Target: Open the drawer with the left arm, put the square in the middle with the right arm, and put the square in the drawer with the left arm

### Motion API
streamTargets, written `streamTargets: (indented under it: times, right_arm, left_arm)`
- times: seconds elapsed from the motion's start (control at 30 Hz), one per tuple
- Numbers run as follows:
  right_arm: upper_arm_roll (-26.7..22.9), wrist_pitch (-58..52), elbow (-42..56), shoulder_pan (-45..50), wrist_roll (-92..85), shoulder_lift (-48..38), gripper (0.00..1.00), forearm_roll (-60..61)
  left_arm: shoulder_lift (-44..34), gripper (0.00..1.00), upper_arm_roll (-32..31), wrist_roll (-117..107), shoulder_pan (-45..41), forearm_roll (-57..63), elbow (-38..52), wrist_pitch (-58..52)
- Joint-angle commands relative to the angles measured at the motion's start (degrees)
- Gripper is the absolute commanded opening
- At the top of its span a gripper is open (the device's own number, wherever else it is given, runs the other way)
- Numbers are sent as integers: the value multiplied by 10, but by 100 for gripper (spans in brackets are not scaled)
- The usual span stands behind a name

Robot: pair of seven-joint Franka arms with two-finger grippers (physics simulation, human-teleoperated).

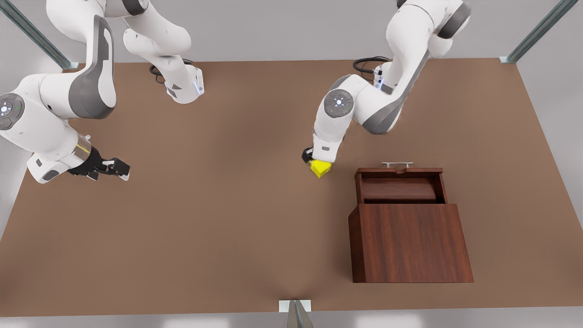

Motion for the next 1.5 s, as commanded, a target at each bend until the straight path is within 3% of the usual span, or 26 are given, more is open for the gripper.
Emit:
streamTargets:
  times: [0.0,0.03,0.1,0.33,0.77,1.47]
  right_arm:
    - [0,0,0,0,0,0,100,0]
    - [0,0,0,0,0,0,100,0]
    - [0,0,0,-1,0,1,100,0]
    - [0,0,0,-2,-1,1,100,1]
    - [-2,1,1,-2,-3,4,100,0]
    - [-3,1,1,-8,-4,4,100,1]
  left_arm:
    - [0,100,0,205,2,28,-9,0]
    - [4,100,1,405,2,33,-31,4]
    - [3,100,1,592,2,30,-116,63]
    - [-2,100,3,696,1,35,-220,178]
    - [72,100,16,609,-16,35,-199,205]
    - [128,100,20,608,-18,35,-213,258]
